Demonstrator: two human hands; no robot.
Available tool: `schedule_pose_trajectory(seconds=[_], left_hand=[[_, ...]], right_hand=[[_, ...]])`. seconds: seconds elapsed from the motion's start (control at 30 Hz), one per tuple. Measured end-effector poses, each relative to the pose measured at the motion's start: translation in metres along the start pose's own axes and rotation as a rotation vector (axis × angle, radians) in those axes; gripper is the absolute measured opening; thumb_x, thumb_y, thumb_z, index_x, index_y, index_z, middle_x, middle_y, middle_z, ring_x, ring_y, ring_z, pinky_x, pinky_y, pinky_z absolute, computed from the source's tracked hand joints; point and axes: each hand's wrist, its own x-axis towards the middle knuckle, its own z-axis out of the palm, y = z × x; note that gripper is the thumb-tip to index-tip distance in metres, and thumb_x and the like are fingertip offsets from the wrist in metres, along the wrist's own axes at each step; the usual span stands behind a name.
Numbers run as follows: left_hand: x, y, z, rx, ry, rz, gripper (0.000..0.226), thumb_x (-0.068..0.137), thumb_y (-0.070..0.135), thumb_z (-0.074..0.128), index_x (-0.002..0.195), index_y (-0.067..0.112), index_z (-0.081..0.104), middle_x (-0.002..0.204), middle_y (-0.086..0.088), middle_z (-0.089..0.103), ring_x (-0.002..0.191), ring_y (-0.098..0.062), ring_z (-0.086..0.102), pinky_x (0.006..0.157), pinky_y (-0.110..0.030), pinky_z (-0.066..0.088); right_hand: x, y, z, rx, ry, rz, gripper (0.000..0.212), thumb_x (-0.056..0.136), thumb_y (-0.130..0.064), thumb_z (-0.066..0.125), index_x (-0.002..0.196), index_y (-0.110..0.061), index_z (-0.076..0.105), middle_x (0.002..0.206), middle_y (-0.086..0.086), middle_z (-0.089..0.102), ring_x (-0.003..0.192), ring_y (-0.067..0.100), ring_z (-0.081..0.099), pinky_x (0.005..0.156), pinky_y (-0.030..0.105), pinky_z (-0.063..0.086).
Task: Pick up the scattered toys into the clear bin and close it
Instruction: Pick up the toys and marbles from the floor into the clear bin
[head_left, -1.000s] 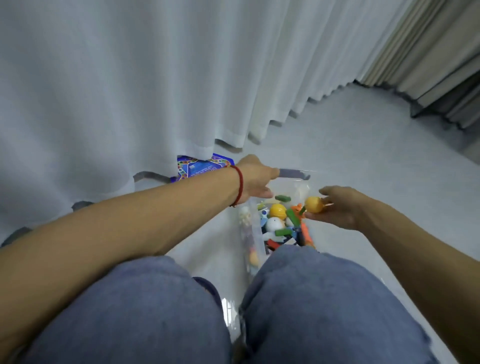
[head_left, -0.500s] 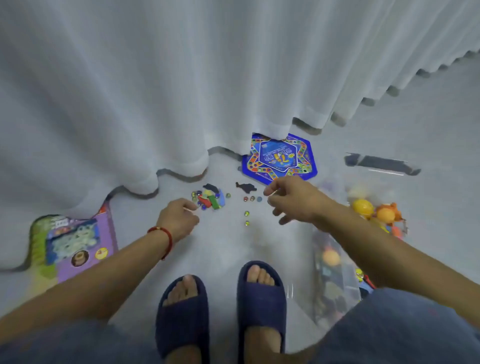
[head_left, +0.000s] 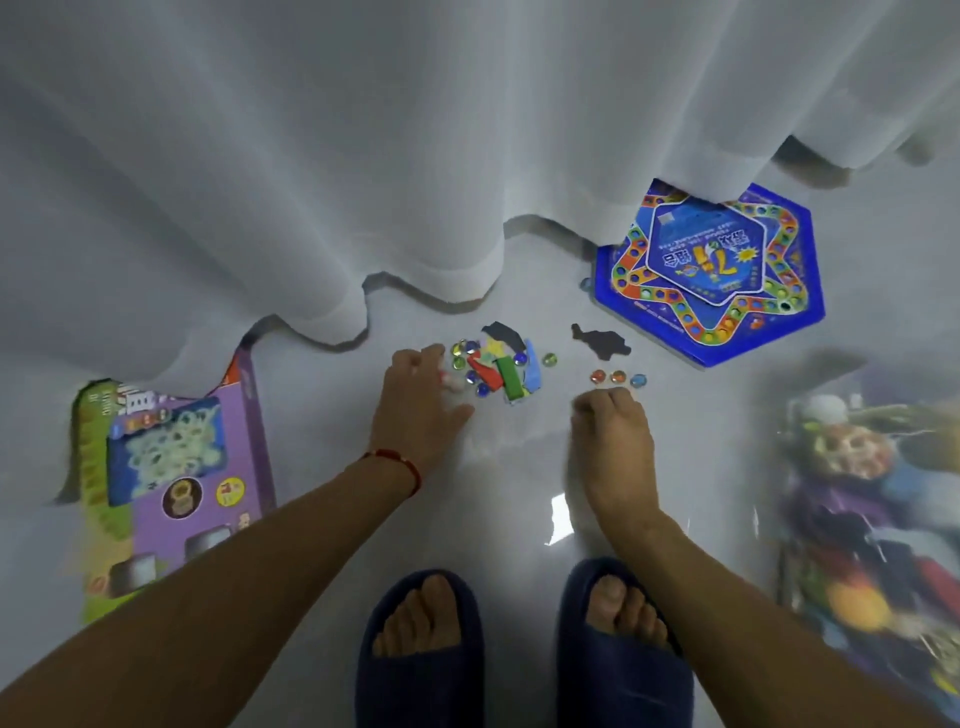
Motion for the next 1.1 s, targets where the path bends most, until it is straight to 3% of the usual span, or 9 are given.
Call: schedule_pose_trajectory(seconds=[0.1, 0.2, 0.43, 0.6, 0.77, 0.9, 0.97, 1.03, 1.1], left_hand=[[0.012, 0.003, 0.003, 0.033, 0.066, 0.060, 0.038, 0.079, 0.025, 0.073, 0.111, 0.014, 0.057, 0.114, -0.010, 0.053, 0.101, -0.027, 0.052, 0.086, -0.041, 0.048], [0.009, -0.009, 0.006, 0.011, 0.092, 0.209, 0.019, 0.082, 0.017, 0.070, 0.096, 0.011, 0.059, 0.100, -0.008, 0.051, 0.090, -0.026, 0.050, 0.081, -0.040, 0.045], [-0.005, -0.006, 0.005, -0.050, 0.171, 0.202, 0.019, 0.086, 0.040, 0.055, 0.094, 0.022, 0.054, 0.092, 0.003, 0.046, 0.086, -0.013, 0.037, 0.074, -0.021, 0.029], [-0.008, 0.038, 0.009, -0.198, 0.117, 0.296, 0.016, 0.086, 0.023, 0.068, 0.098, 0.014, 0.062, 0.097, -0.001, 0.042, 0.084, -0.016, 0.047, 0.078, -0.021, 0.038], [0.002, 0.081, 0.013, -0.511, -0.004, 0.001, 0.026, 0.090, 0.037, 0.057, 0.082, 0.013, 0.060, 0.085, -0.010, 0.060, 0.074, -0.018, 0.057, 0.067, -0.032, 0.053], [-0.017, 0.104, 0.011, -0.904, -0.279, -0.299, 0.027, 0.097, 0.030, 0.055, 0.103, 0.006, 0.064, 0.082, -0.008, 0.063, 0.064, -0.018, 0.054, 0.051, -0.026, 0.048], [-0.034, 0.120, 0.002, -1.006, -0.380, -0.393, 0.022, 0.098, 0.025, 0.052, 0.110, 0.009, 0.062, 0.086, -0.011, 0.062, 0.062, -0.021, 0.052, 0.050, -0.028, 0.045], [-0.049, 0.141, -0.016, -1.098, -0.467, -0.436, 0.018, 0.098, 0.021, 0.048, 0.104, 0.010, 0.062, 0.078, -0.012, 0.056, 0.055, -0.021, 0.049, 0.047, -0.025, 0.040], [-0.060, 0.165, -0.040, -1.100, -0.532, -0.385, 0.023, 0.099, 0.025, 0.045, 0.100, 0.010, 0.062, 0.069, -0.008, 0.053, 0.046, -0.017, 0.046, 0.040, -0.020, 0.033]], right_hand=[[-0.002, 0.000, -0.008, 0.100, 0.088, 0.048, 0.015, 0.097, -0.010, 0.060, 0.110, -0.009, 0.068, 0.108, 0.007, 0.065, 0.096, 0.019, 0.059, 0.092, 0.031, 0.050], [0.009, 0.006, -0.027, 0.100, 0.208, 0.111, 0.021, 0.096, -0.008, 0.062, 0.116, -0.009, 0.069, 0.114, 0.006, 0.062, 0.100, 0.015, 0.057, 0.094, 0.023, 0.044], [0.042, 0.030, -0.026, -0.141, 0.026, -0.107, 0.023, 0.095, -0.023, 0.066, 0.111, -0.009, 0.074, 0.112, 0.010, 0.068, 0.103, 0.026, 0.054, 0.086, 0.022, 0.036], [0.045, 0.030, -0.026, -0.151, 0.034, -0.066, 0.021, 0.096, -0.017, 0.064, 0.113, -0.008, 0.072, 0.116, 0.011, 0.067, 0.107, 0.029, 0.053, 0.090, 0.026, 0.040], [0.035, 0.025, -0.034, -0.258, -0.018, 0.051, 0.039, 0.092, -0.010, 0.069, 0.130, -0.008, 0.059, 0.125, 0.015, 0.057, 0.113, 0.029, 0.051, 0.099, 0.034, 0.048], [0.029, 0.018, -0.036, -0.438, -0.173, 0.059, 0.049, 0.094, -0.017, 0.066, 0.139, -0.008, 0.046, 0.133, 0.014, 0.051, 0.116, 0.025, 0.052, 0.104, 0.033, 0.045], [0.027, 0.007, -0.049, -0.105, -0.098, 0.334, 0.028, 0.100, -0.016, 0.056, 0.127, -0.009, 0.058, 0.121, 0.013, 0.060, 0.107, 0.024, 0.059, 0.097, 0.032, 0.049], [0.020, -0.010, -0.075, 0.499, 0.046, 0.716, 0.019, 0.102, -0.014, 0.050, 0.109, -0.006, 0.066, 0.094, 0.012, 0.066, 0.085, 0.024, 0.065, 0.079, 0.032, 0.056], [0.005, -0.033, -0.115, 1.193, 0.154, 0.911, 0.017, 0.101, -0.004, 0.047, 0.101, 0.000, 0.064, 0.077, 0.011, 0.058, 0.063, 0.017, 0.056, 0.054, 0.022, 0.051]])
